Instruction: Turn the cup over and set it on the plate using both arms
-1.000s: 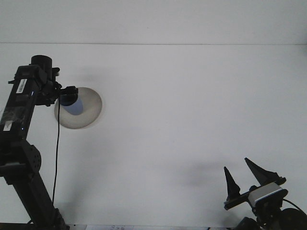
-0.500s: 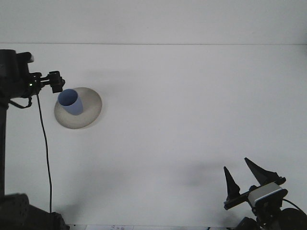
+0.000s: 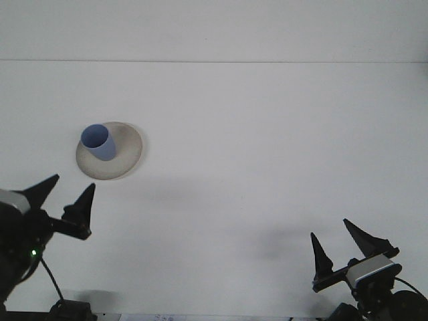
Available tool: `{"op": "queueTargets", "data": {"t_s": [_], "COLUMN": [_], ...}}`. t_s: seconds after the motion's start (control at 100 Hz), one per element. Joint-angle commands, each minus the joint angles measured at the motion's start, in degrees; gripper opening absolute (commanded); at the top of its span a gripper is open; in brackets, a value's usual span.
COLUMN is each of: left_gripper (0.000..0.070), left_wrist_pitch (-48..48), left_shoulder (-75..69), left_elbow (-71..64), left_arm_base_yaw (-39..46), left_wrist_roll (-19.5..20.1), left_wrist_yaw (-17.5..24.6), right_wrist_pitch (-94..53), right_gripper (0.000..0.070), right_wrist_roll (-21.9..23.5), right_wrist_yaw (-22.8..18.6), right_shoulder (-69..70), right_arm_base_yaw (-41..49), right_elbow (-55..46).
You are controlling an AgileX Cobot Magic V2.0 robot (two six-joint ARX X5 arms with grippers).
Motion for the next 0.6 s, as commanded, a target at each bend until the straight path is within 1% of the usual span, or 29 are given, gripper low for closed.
{"op": "queueTargets", "data": {"t_s": [0.0, 0.11, 0.15, 0.22, 0.28, 0.3, 0.33, 0.36, 0.37, 0.39, 0.4, 0.42, 0.43, 0.44, 0.45, 0.46, 0.48, 0.5, 0.53, 0.59], "left_gripper": [0.0550, 0.0550, 0.0550, 0.0549, 0.0543, 0.0538, 0.0523, 0.0468, 0.0422, 0.0385, 0.0318, 0.0220, 0.0165, 0.0079, 0.0051, 0.0002, 0.0000, 0.0020, 0.0007, 0.0014], "left_wrist_pitch": [1.97, 2.51, 2.45, 2.25, 1.88, 1.73, 1.57, 1.46, 1.42, 1.44, 1.49, 1.60, 1.66, 1.75, 1.79, 1.86, 2.03, 2.23, 2.40, 2.27], "left_shoulder": [-6.60, -15.08, -17.29, -19.47, -20.57, -20.79, -20.94, -20.96, -20.96, -20.94, -20.94, -20.94, -20.96, -20.96, -20.96, -20.98, -21.05, -21.05, -21.07, -21.09], "left_elbow": [-7.39, -17.16, -20.37, -24.11, -26.27, -26.71, -27.10, -27.23, -27.23, -27.23, -27.23, -27.23, -27.23, -27.23, -27.23, -27.23, -27.23, -27.23, -27.19, -27.12], "left_arm_base_yaw": [-0.17, -0.20, -0.20, -0.20, -0.20, -0.20, -0.20, -0.20, -0.20, -0.20, -0.20, -0.20, -0.20, -0.20, -0.20, -0.20, -0.20, -0.20, -0.20, -0.20], "left_wrist_roll": [-3.10, -3.02, -3.02, -3.06, -3.06, -3.06, -3.08, -3.06, -3.06, -3.06, -3.06, -3.08, -3.08, -3.08, -3.08, -3.08, -3.15, -3.32, -3.37, -3.61], "left_wrist_yaw": [-0.26, -0.20, 0.76, 1.90, 1.95, 1.95, 1.97, 2.27, 2.49, 2.80, 2.95, 3.43, 3.69, 4.07, 4.15, 4.33, 4.44, 4.50, 4.50, 4.48], "right_wrist_pitch": [0.74, 0.70, 0.74, 0.77, 0.77, 0.77, 0.77, 0.77, 0.77, 0.74, 0.72, 0.70, 0.68, 0.63, 0.61, 0.59, 0.61, 0.72, 0.81, 0.68], "right_gripper": [0.0560, 0.0560, 0.0560, 0.0560, 0.0557, 0.0550, 0.0514, 0.0442, 0.0408, 0.0323, 0.0273, 0.0167, 0.0102, 0.0043, 0.0000, 0.0000, 0.0006, 0.0010, 0.0005, 0.0006], "right_wrist_roll": [-0.04, -0.02, -0.02, -0.04, -0.04, -0.07, -0.07, -0.04, -0.04, -0.04, -0.04, -0.04, -0.04, -0.04, -0.04, -0.07, -0.07, -0.07, -0.04, -0.02], "right_wrist_yaw": [0.26, 0.22, 0.22, 0.24, 0.09, -0.07, -0.26, -0.28, -0.28, -0.28, -0.28, -0.28, -0.28, -0.28, -0.28, -0.28, -0.24, -0.17, -0.22, -0.26], "right_shoulder": [-0.02, -0.02, -0.02, -0.02, -0.02, -0.02, -0.02, -0.02, -0.02, -0.02, -0.02, -0.02, -0.02, -0.02, -0.02, -0.02, -0.02, -0.02, -0.02, -0.02], "right_arm_base_yaw": [0.39, 0.39, 0.39, 0.39, 0.39, 0.39, 0.39, 0.39, 0.39, 0.39, 0.39, 0.42, 0.42, 0.42, 0.42, 0.42, 0.39, 0.39, 0.39, 0.42], "right_elbow": [0.11, 0.11, 0.11, 0.11, 0.11, 0.11, 0.11, 0.11, 0.11, 0.11, 0.11, 0.11, 0.11, 0.11, 0.11, 0.11, 0.11, 0.11, 0.11, 0.11]}}
